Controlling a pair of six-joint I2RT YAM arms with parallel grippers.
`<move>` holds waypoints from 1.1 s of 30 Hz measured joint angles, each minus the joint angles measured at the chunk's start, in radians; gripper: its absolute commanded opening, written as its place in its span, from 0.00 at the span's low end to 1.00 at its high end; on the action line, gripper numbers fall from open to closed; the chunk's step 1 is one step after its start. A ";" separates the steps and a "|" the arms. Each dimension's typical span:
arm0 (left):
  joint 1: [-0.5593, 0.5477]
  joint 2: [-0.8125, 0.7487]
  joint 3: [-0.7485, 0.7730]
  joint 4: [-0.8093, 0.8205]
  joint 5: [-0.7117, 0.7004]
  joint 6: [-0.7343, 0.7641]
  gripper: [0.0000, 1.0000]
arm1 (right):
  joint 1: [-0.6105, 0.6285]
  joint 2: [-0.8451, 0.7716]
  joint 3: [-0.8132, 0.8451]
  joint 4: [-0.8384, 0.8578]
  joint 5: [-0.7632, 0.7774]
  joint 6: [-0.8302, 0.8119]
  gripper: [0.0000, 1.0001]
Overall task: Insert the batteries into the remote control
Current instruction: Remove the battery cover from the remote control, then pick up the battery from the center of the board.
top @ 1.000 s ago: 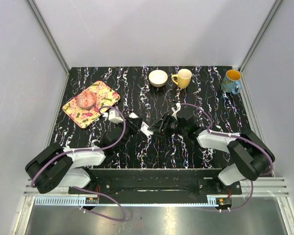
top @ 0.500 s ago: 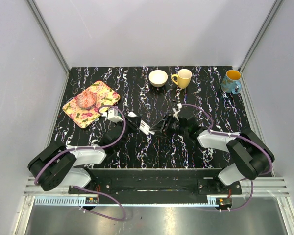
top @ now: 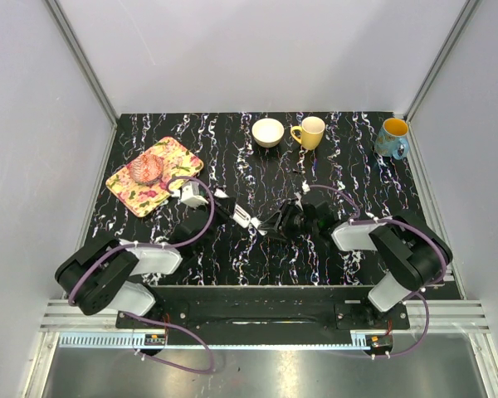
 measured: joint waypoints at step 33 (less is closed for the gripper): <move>0.283 -0.486 0.039 -0.502 0.478 -0.142 0.01 | -0.048 -0.340 0.295 -0.735 0.536 -0.535 0.67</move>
